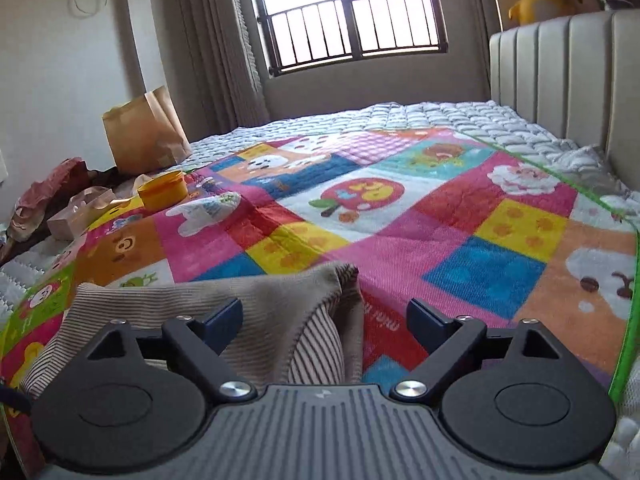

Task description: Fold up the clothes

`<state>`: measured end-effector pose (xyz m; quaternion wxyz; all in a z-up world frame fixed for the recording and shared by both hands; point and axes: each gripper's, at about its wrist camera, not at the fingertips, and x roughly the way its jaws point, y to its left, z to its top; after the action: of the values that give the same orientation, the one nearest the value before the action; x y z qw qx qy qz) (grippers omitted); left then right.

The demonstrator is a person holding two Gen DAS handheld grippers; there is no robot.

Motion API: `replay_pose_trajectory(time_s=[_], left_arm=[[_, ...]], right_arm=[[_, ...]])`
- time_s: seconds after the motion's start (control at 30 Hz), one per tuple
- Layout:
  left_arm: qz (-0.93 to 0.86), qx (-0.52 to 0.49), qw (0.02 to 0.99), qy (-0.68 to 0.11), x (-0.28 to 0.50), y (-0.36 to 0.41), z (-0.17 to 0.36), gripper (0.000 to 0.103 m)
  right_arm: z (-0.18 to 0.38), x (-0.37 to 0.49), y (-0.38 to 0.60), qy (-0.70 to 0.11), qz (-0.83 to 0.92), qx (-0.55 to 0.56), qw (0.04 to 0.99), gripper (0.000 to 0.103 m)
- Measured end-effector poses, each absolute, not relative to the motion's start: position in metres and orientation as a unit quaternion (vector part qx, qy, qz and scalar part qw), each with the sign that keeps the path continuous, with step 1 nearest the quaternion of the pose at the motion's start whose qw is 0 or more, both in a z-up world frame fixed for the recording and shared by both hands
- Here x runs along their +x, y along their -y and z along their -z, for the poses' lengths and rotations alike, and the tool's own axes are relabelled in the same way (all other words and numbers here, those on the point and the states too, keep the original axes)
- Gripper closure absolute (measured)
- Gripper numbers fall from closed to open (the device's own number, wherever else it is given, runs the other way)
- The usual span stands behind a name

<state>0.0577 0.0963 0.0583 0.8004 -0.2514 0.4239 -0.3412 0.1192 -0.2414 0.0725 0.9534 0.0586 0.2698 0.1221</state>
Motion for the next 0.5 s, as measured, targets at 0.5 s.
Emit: replay_pose_trajectory(time_s=[0.5], left_arm=[[0.257,-0.239,0.825,-0.443,0.132,-0.116,-0.022,0.041]], right_arm=[[-0.022,0.12,0.22,-0.315,-0.106,0.012,0.943,0.006]])
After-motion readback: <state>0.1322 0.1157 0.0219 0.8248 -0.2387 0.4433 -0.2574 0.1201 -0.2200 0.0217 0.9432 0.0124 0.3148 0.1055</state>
